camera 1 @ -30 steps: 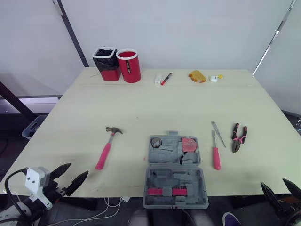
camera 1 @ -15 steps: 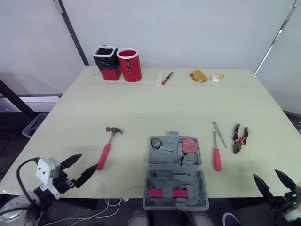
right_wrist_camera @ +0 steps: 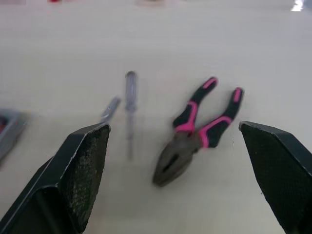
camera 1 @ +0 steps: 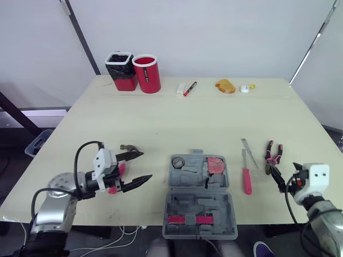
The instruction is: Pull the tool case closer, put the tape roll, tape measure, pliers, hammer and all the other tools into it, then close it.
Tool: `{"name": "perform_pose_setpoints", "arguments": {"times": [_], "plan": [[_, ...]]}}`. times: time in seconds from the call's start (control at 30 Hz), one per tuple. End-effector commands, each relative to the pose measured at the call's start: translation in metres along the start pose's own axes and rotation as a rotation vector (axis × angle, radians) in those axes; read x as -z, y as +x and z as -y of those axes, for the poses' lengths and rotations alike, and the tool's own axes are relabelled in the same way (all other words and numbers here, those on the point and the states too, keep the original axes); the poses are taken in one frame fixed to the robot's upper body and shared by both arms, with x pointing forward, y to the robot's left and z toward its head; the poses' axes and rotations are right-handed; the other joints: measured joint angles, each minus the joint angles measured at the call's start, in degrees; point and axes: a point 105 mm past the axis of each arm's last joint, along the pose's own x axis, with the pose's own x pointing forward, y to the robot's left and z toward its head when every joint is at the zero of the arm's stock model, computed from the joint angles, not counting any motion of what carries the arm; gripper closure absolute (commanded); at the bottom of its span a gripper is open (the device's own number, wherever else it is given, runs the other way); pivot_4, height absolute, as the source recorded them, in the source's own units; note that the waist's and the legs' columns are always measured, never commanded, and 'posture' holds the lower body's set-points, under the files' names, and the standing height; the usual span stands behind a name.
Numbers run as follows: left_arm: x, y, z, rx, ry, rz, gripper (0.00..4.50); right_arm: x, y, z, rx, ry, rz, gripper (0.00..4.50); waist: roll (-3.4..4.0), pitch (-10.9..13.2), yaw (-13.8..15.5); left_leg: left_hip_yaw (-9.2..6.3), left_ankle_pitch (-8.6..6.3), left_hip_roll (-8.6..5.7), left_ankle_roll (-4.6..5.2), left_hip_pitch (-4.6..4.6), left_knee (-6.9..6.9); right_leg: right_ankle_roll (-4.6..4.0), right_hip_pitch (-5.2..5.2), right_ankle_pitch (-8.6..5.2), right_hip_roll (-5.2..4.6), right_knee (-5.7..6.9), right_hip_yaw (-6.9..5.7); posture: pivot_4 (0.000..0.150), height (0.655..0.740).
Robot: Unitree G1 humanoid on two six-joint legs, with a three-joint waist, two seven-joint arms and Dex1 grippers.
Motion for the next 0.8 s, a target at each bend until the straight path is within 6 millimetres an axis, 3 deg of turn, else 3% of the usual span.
{"name": "perform_pose_setpoints", "arguments": {"times": [0.03,0.33,0.53,0.8], "plan": [[-0.019,0.01,0.0,0.066,0.028,0.059,0.0,0.004,0.005,0.007,0.072,-0.007,-0.033,0.04,0.01,0.0,0.1,-0.06,0.0,0.0,0.0,-0.06,-0.02,0.0,-0.01,0.0,0.02,0.0,-0.07,0.15,0.74],[-0.063,0.042,0.011,0.32,0.115,0.11,0.0,0.013,0.033,-0.001,0.119,0.011,-0.045,0.04,0.03,0.0,-0.3,-0.07,0.0,0.0,0.0,-0.06,0.02,0.03,-0.01,0.01,0.13,0.06,0.01,0.15,0.74],[-0.074,0.048,0.023,0.435,0.17,0.087,0.0,0.018,0.047,-0.009,0.151,0.036,-0.039,0.04,0.05,0.0,-0.4,-0.11,0.01,0.05,0.0,-0.02,0.04,0.01,-0.02,0.0,0.24,0.16,0.02,0.15,0.74],[-0.091,0.056,0.033,0.449,0.158,0.164,0.0,0.037,0.057,-0.007,0.258,0.103,-0.064,0.04,0.07,0.0,-0.3,-0.1,0.01,0.07,0.0,-0.03,0.06,0.01,-0.02,0.0,0.24,0.18,0.05,0.15,0.74]]}}
